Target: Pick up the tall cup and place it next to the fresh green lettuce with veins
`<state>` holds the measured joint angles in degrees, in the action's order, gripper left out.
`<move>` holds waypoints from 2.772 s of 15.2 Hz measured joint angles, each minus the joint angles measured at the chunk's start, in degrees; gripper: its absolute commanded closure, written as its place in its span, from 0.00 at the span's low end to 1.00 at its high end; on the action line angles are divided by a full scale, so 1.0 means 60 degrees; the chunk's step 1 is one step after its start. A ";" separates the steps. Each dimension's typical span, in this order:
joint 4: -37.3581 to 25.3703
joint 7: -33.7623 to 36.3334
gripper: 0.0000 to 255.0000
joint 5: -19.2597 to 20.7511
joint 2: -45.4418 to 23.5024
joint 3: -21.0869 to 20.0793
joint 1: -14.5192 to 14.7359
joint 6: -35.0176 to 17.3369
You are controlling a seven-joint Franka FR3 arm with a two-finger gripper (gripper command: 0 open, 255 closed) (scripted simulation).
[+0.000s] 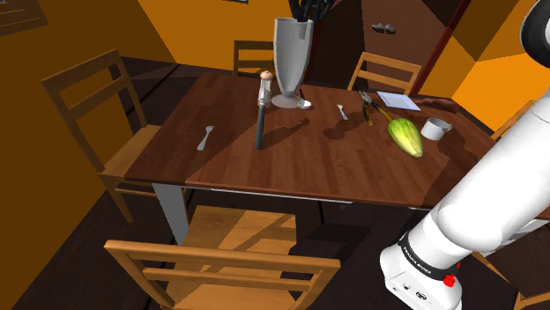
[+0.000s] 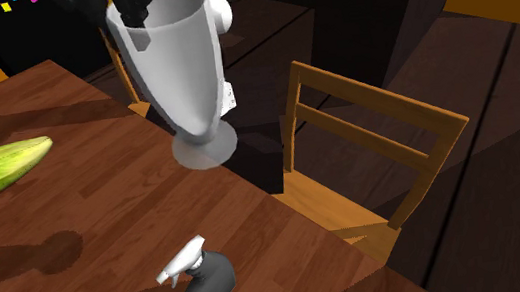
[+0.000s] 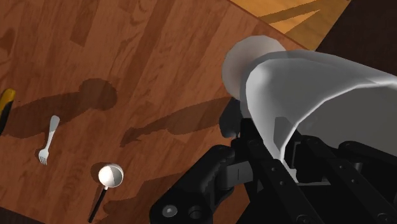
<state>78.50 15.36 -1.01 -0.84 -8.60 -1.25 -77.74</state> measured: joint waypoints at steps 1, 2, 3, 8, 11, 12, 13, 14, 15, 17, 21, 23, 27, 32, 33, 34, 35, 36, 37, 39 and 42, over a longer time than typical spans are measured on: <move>0.0581 -0.0201 1.00 -0.0061 0.0456 0.0103 -0.0108 -0.0130; 0.0859 -0.0386 1.00 -0.0088 0.0723 0.0199 -0.0196 -0.0141; 0.1139 -0.0586 1.00 -0.0104 0.0965 0.0307 -0.0287 -0.0177; 0.2476 -0.1612 1.00 -0.0088 0.2221 0.0910 -0.0706 -0.0235; 0.3156 -0.2225 1.00 0.0004 0.2840 0.1294 -0.0923 -0.0292; 0.3374 -0.2457 1.00 0.0054 0.3081 0.1444 -0.1003 -0.0260; 0.3452 -0.2690 1.00 0.0111 0.3192 0.1598 -0.1083 -0.0229; 0.3661 -0.2919 1.00 0.0173 0.3423 0.1750 -0.1162 -0.0199; 0.3856 -0.3148 1.00 0.0240 0.3619 0.1902 -0.1237 -0.0200; 0.4035 -0.3541 1.00 0.0370 0.3914 0.2166 -0.1366 -0.0081; 0.4473 -0.4426 1.00 0.0704 0.4414 0.2786 -0.1647 -0.0051; 0.4593 -0.4840 1.00 0.0875 0.4606 0.3082 -0.1775 0.0002; 0.4647 -0.5731 1.00 0.1248 0.4827 0.3730 -0.2029 0.0107; 0.4657 -0.6927 1.00 0.1759 0.5021 0.4624 -0.2340 0.0166; 0.4479 -0.7265 1.00 0.1879 0.4951 0.4889 -0.2409 0.0233; 0.4618 -0.7414 1.00 0.1967 0.5057 0.5000 -0.2462 0.0173; 0.4726 -0.7492 1.00 0.2011 0.5097 0.5067 -0.2486 0.0094; 0.4893 -0.7514 1.00 0.2039 0.5141 0.5101 -0.2501 -0.0033; 0.5044 -0.7515 1.00 0.2056 0.5180 0.5116 -0.2510 -0.0146; 0.5367 -0.7524 1.00 0.2097 0.5259 0.5160 -0.2533 -0.0396; 0.5953 -0.7454 1.00 0.2155 0.5467 0.5160 -0.2573 -0.0775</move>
<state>114.22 -29.36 11.92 31.97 22.36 -16.68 -82.39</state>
